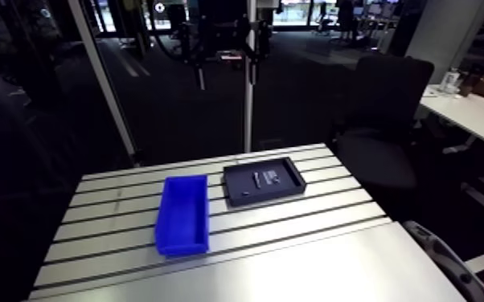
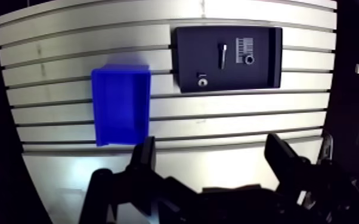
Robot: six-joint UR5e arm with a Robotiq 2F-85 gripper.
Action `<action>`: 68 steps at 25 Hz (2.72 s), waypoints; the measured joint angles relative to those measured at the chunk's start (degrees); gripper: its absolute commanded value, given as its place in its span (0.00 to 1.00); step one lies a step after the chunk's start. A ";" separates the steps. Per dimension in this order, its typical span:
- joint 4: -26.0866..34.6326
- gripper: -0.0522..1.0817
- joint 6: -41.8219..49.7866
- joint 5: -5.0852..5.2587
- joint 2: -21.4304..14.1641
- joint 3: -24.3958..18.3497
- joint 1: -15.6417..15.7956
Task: Pick up the M10 bolt from the tray and put it into the blue bin.
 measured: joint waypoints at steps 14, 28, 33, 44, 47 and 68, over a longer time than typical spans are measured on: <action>-10.95 0.06 -1.65 0.49 5.05 5.40 -3.53; -15.10 0.10 -2.07 0.32 10.63 7.12 -4.81; -16.68 0.14 -2.70 0.14 12.03 7.96 -4.95; -19.13 0.29 -3.62 -0.01 15.19 9.17 -5.90; -19.51 0.33 -3.82 -0.01 15.71 9.49 -5.92; -22.79 0.45 -4.09 -0.09 17.75 11.69 -6.00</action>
